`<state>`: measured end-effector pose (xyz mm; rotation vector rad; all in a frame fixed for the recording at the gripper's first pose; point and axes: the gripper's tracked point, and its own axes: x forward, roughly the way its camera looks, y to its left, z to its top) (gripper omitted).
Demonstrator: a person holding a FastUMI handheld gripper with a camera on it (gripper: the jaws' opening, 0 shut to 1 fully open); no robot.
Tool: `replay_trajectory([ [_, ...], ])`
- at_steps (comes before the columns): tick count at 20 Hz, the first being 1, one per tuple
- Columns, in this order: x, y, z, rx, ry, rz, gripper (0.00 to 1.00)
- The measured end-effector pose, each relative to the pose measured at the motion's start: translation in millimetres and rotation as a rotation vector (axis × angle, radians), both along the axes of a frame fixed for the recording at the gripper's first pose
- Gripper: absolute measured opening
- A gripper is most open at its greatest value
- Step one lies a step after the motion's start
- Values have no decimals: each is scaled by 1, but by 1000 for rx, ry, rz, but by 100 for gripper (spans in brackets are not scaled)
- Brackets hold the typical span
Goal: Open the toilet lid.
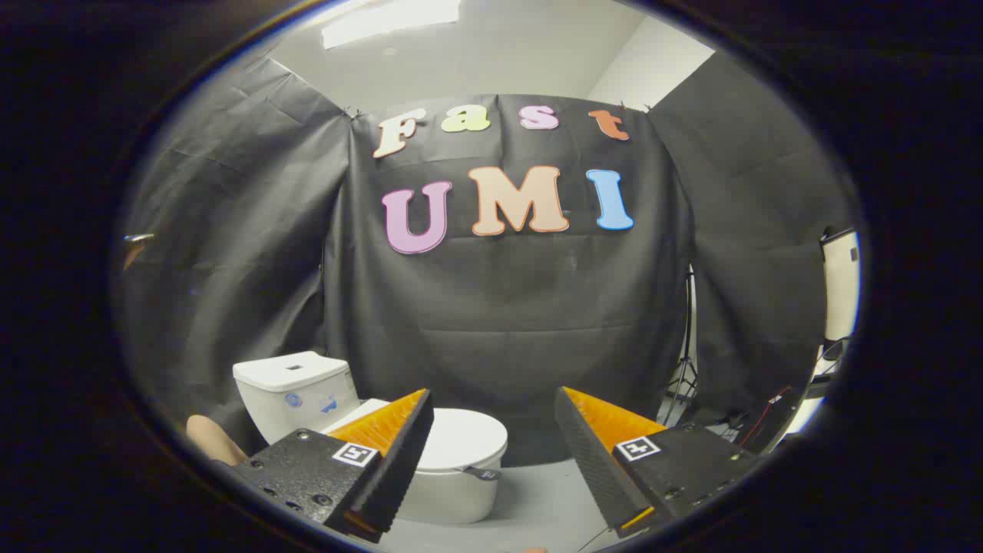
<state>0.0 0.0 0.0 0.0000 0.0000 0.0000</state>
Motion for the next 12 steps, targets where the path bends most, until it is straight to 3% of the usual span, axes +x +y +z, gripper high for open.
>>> replay_trajectory([
  [12, 5, 1, -15, -24, 73, -4, 97],
])
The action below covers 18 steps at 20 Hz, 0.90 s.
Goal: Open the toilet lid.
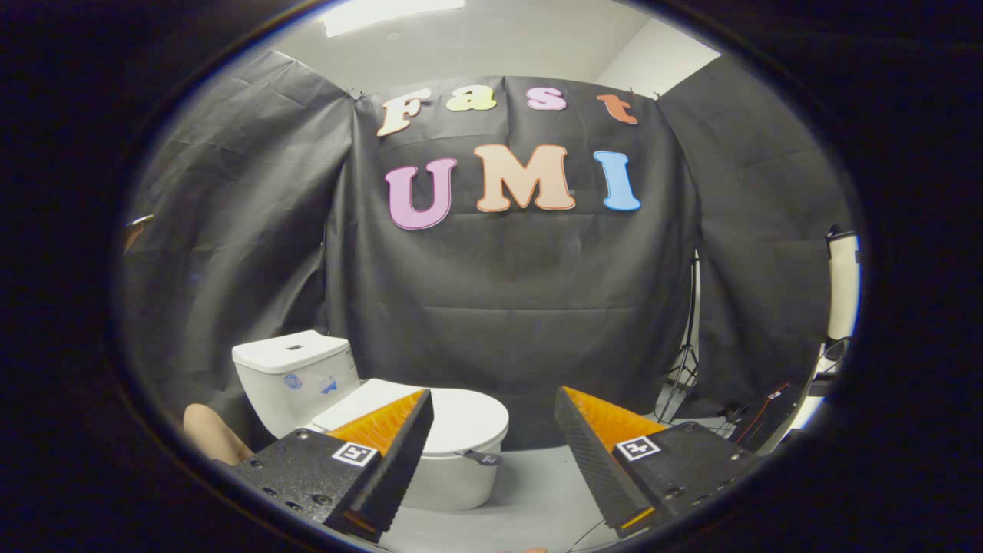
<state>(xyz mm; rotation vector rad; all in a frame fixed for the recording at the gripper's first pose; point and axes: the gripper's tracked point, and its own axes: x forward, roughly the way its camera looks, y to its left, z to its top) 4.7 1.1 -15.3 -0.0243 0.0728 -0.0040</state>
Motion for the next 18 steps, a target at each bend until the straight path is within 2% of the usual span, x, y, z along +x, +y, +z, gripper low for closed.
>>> replay_trajectory([
  [9, 4, -4, 0, 13, 6, -15, 97],
  [12, 9, -11, -2, 27, 12, -43, 97],
  [14, 17, -17, -9, 28, 40, -66, 97],
  [18, 45, -15, -12, 44, 86, -52, 97],
])
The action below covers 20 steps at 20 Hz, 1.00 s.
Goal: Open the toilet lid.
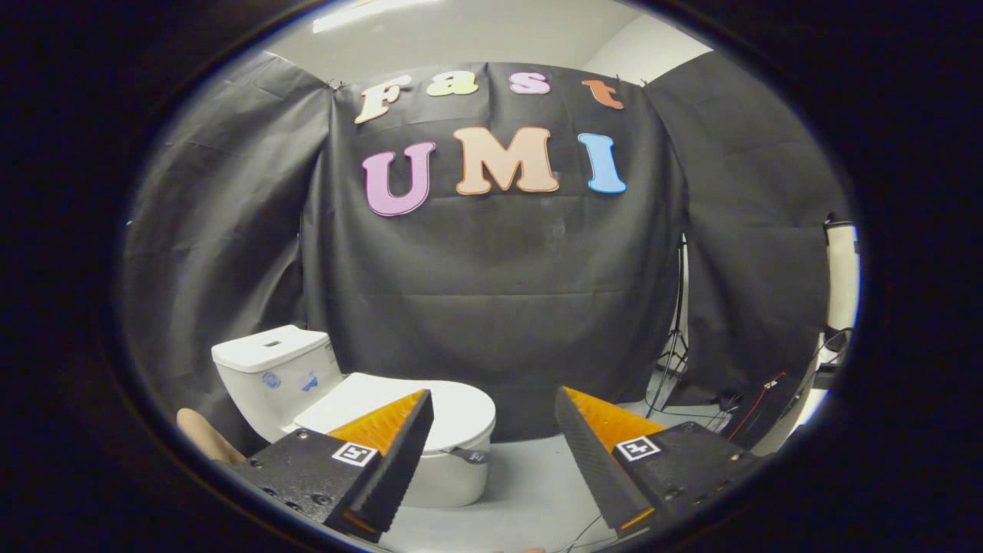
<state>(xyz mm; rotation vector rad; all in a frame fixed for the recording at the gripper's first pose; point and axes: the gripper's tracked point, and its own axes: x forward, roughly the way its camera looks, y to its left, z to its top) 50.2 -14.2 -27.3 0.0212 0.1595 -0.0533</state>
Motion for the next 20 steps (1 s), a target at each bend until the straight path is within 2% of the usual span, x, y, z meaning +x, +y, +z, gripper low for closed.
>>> replay_trajectory([
  [4, 42, -3, 0, 89, 52, 27, 97],
  [11, 114, -14, -37, 473, 166, 42, 97],
  [15, 147, -18, -84, 677, 264, -1, 96],
  [20, 168, -15, -155, 833, 409, -85, 96],
])
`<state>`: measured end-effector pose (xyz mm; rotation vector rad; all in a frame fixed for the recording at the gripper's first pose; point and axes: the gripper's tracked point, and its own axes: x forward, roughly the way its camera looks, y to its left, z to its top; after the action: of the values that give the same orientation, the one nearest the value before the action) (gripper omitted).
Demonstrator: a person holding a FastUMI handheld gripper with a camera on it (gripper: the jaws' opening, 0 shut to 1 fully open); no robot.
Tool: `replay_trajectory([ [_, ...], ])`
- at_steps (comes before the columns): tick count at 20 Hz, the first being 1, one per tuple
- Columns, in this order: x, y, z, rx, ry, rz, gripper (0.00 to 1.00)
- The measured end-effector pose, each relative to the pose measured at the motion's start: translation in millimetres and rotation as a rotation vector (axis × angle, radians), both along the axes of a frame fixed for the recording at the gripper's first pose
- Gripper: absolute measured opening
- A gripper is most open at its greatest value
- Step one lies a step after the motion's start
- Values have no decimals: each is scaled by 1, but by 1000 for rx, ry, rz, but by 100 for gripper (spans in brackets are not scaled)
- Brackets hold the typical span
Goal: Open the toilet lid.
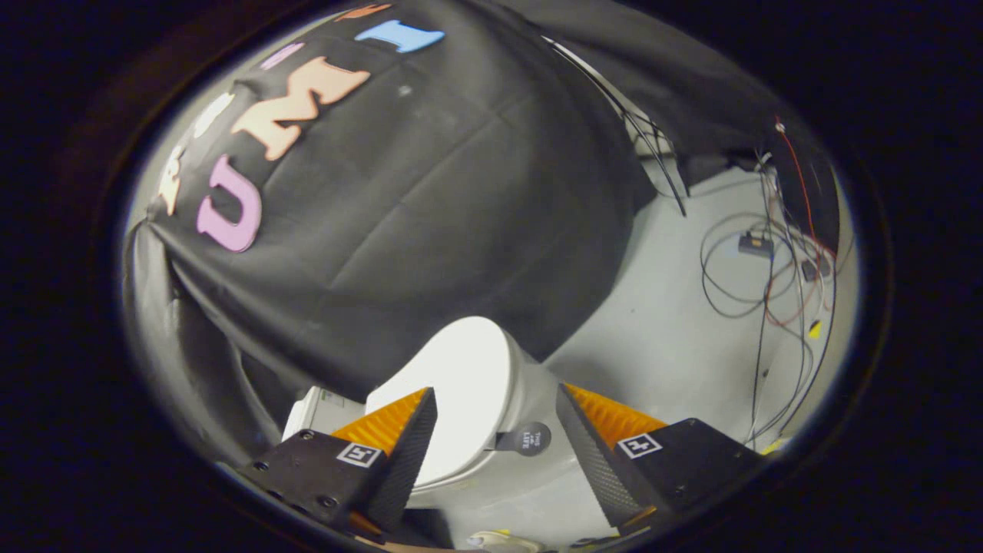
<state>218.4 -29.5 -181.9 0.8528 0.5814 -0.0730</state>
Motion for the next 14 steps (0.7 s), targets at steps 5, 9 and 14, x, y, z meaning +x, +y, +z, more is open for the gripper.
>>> replay_trajectory([
  [5, 6, 19, -53, 110, 123, 15, 95],
  [9, 11, 21, -73, 193, 166, 0, 81],
  [14, 19, 38, -89, 336, 197, -6, 44],
])
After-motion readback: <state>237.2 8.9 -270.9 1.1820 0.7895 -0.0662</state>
